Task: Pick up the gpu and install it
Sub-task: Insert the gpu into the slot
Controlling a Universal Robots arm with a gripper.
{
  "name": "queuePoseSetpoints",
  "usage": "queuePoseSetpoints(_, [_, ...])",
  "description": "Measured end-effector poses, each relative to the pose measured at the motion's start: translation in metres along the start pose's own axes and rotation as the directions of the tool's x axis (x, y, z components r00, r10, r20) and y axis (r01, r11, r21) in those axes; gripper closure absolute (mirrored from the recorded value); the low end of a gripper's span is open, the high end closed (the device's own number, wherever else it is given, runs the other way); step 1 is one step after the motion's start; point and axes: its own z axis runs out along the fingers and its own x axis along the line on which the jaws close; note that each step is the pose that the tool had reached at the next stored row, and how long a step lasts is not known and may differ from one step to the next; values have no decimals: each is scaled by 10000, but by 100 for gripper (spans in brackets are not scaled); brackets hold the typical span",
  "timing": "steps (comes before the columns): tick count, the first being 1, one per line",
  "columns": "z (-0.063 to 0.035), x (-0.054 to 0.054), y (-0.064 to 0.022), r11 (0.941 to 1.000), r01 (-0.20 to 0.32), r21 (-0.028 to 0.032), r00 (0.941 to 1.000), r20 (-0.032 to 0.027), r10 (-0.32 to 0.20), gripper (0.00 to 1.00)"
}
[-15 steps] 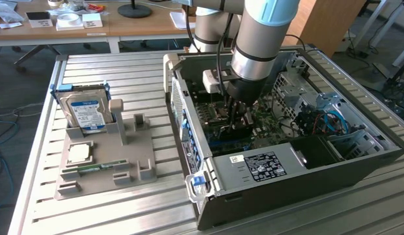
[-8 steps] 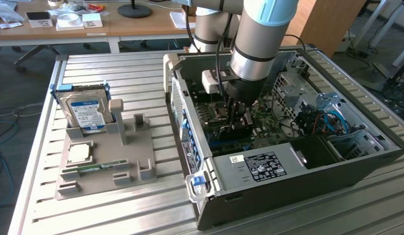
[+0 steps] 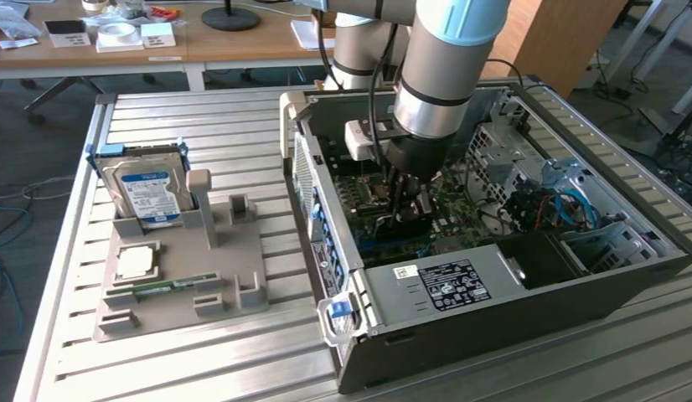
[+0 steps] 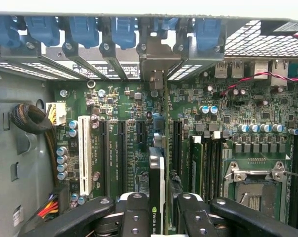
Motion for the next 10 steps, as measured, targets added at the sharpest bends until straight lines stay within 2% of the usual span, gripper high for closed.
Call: queuePoseSetpoints(10, [3, 0, 0, 10000, 0, 1, 10000, 0, 0, 74])
